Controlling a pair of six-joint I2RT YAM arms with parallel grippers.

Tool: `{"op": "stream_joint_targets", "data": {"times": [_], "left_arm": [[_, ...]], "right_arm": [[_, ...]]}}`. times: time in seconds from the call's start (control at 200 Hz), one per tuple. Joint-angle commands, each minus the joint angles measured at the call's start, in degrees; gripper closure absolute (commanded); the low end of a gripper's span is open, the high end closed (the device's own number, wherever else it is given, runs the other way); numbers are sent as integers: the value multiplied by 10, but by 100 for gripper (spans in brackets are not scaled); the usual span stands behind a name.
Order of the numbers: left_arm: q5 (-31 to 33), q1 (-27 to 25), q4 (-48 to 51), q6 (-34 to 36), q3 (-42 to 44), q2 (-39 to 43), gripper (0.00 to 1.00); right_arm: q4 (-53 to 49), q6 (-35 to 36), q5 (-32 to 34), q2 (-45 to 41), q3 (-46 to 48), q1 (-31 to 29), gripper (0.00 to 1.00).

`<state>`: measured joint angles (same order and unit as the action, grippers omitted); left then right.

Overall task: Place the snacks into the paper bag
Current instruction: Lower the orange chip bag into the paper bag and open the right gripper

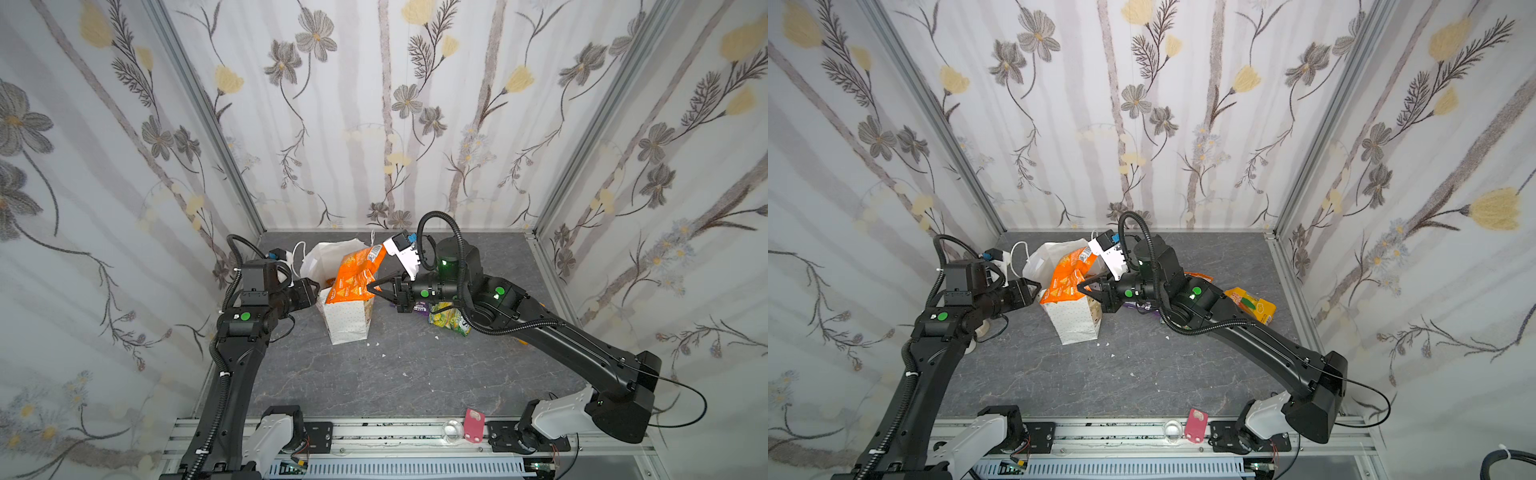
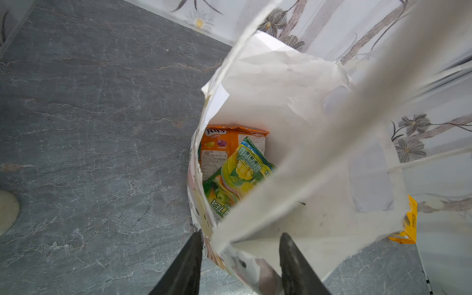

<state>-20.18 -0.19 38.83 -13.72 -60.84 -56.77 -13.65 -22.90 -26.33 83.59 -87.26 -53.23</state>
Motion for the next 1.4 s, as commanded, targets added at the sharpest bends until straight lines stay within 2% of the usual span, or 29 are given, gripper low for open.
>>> {"op": "stream_joint_targets", "data": {"times": [0.0, 0.235, 0.385, 0.754, 1.184, 1.399], "left_arm": [[1, 0, -11, 0, 2, 3, 52], [0, 0, -9, 1, 4, 6, 52], [0, 0, -8, 1, 5, 8, 52], [2, 0, -7, 4, 9, 8, 52], [13, 0, -4, 11, 4, 3, 52], [16, 0, -2, 11, 2, 4, 52]], "right_arm": [[-27, 26, 25, 21, -34, -2, 100], [-76, 51, 73, 75, -112, -3, 100], [-115, 61, 107, 139, -172, 1, 100], [-193, 83, 106, 266, -325, 11, 100], [-221, 91, 90, 298, -335, 24, 100], [-220, 91, 16, 304, -335, 26, 100]]}}
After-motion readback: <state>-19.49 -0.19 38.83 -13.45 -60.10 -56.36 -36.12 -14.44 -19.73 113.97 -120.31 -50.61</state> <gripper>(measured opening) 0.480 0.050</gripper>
